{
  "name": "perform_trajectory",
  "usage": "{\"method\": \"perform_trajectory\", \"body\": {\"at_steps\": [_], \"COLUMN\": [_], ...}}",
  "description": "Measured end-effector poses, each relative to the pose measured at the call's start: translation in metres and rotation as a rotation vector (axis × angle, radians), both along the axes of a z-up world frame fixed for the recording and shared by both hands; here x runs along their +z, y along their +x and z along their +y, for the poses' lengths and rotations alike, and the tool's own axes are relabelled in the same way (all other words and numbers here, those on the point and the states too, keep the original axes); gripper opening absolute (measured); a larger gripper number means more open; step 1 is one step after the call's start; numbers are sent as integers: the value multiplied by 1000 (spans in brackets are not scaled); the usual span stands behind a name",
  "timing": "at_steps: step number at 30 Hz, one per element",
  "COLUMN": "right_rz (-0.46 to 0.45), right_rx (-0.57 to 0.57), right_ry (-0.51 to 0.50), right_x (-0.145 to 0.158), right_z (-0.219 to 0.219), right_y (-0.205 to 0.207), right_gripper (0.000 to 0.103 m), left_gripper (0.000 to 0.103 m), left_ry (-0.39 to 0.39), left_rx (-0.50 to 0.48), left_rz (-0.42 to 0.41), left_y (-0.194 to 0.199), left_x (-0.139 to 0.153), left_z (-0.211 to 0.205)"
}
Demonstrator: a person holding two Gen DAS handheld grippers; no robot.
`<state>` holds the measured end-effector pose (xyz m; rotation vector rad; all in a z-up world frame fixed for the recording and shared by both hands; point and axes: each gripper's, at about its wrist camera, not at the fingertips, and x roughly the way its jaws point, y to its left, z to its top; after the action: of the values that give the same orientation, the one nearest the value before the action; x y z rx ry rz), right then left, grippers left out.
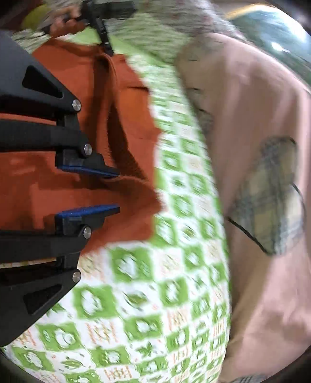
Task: Fold small clothes
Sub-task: 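Grasp the folded edge of the sweater with the left tool, then fold the edge over toward the collar and open the left tool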
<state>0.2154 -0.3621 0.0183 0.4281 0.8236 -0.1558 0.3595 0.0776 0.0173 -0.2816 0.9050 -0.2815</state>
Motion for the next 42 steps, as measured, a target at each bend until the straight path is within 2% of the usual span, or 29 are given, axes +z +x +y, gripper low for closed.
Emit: {"method": "perform_trajectory", "body": {"at_steps": [4,8,10,12,16,19,22,25,29,33,38,42], "right_rz": [-38,-26,-10,-2,11,19,17,3,-2,10,5,-11], "right_rx": [-37,-3,19,37,62,77,76,64,59,62,53,28], "right_ry": [40,45,45,53,82,98,114,129,147,155,153,175], "right_x": [10,8,5,1,-5,-7,-6,-3,-5,-8,-5,-4], "right_z": [-9,8,19,30,50,60,64,65,69,73,73,70], "right_y": [-14,-31,-41,-52,-62,-64,-71,-81,-91,-96,-109,-123], "right_gripper": [25,25,25,25,25,25,25,25,26,26,30,34], "left_gripper": [42,44,44,47,47,47,50,56,56,57,57,63], "left_ry": [-69,-90,-115,-132,-49,-21,-66,-95,-74,-131,-143,-189], "left_rx": [67,78,45,-19,-94,-41,41,89,83,77,42,68], "left_rz": [-12,-20,-17,4,73,63,26,-11,0,54,126,192], "left_y": [-1,-37,-65,-77,-70,-46,-31,-36,-69,-116,-180,-209], "left_x": [9,7,6,-1,-24,-26,-11,5,3,-13,-33,-55], "left_z": [24,35,36,26,-4,-6,12,29,32,32,17,8]}}
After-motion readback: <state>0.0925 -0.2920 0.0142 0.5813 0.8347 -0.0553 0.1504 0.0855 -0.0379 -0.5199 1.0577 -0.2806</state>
